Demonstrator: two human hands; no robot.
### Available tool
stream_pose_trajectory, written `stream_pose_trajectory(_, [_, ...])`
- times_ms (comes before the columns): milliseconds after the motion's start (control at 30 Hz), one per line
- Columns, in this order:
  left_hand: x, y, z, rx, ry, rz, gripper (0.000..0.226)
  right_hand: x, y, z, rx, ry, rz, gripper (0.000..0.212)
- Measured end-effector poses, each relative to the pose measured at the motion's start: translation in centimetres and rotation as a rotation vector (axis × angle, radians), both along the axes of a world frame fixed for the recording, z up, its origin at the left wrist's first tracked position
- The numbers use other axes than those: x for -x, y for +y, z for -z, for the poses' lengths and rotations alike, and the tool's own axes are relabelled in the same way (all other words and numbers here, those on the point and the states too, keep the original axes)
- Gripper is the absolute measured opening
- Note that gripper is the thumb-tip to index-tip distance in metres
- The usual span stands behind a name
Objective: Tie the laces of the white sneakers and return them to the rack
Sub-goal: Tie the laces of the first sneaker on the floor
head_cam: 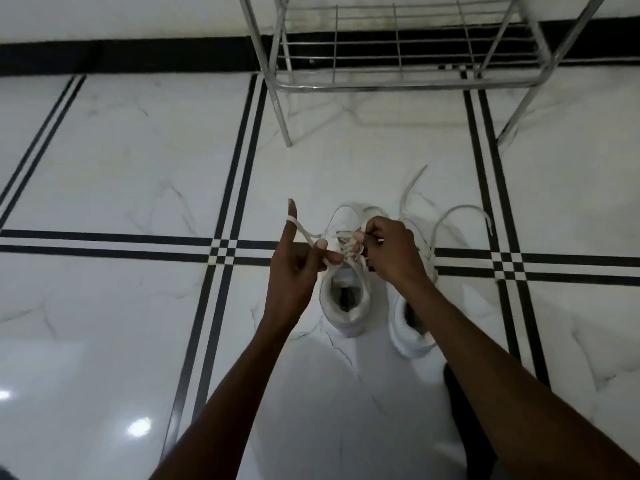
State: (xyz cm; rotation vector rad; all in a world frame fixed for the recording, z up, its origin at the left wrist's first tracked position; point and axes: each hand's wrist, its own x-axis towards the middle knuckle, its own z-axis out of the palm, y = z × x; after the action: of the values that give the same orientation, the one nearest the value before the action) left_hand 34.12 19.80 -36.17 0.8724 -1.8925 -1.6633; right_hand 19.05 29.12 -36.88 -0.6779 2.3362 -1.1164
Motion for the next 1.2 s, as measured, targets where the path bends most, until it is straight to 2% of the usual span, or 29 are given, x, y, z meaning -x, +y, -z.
stream_pose_trajectory(167, [-0.1,-0.7,-4.4,-0.036,0.135,0.032,0.080,-0.4,0.1,-0.4,0.012,-0.009,-0.003,0.019])
stream_pose_trajectory(267, [-0.3,-2.1,-5.3,0.025,0.155,-0.003,0.068,-0.5,0.0,-0.1,0.012,0.015,0.000,0.023])
stream_pose_trajectory(333, [-0.3,-2.4,-5.0,-0.016,0.101,-0.030,0.058,-0.3,-0.1,0.1,0.022,0.013,0.016,0.022])
stream_pose_trajectory(433, [-0.9,-1.8,-3.7,-0.190,-0.010,-0.100,0.043,-0.6,-0.3,0.0,0.035,0.008,0.005,0.019])
stream_pose_trajectory(533, [-1.2,-0.1,-2.6,-0.287,-0.169,-0.025,0.052,-0.8,0.1,-0.1,0.040,-0.022,0.004,0.022])
stream_pose_trajectory(567, [-1.2,0.6,-2.5,-0.275,-0.198,0.017,0.049,-0.8,0.2,0.0,0.026,-0.033,0.009,0.025])
stream_pose_trajectory(667, [-0.7,1.4,-2.1,-0.216,-0.180,0.144,0.015,-0.6,0.7,0.3,-0.064,-0.088,-0.059,0.032])
stream_pose_trajectory(700, [-0.6,1.2,-1.8,-0.203,-0.182,0.181,0.019,-0.5,0.9,0.3,-0.086,-0.111,-0.103,0.031])
stream_pose_trajectory(767, [-0.7,0.3,-0.8,-0.175,-0.223,0.221,0.047,-0.5,1.3,0.2,-0.120,-0.127,-0.189,0.030])
stream_pose_trajectory(800, [-0.6,-0.2,-0.3,-0.123,-0.269,0.234,0.052,-0.4,1.5,0.2,-0.129,-0.114,-0.219,0.029])
stream_pose_trajectory(1000, [0.2,-2.0,1.9,0.185,-0.354,0.263,0.022,-0.4,2.2,1.0,-0.092,-0.016,-0.187,0.018])
stream_pose_trajectory(1200, [1.1,-1.7,3.0,0.118,-0.326,0.158,0.014,-1.2,1.9,1.4,-0.086,0.094,-0.144,0.026])
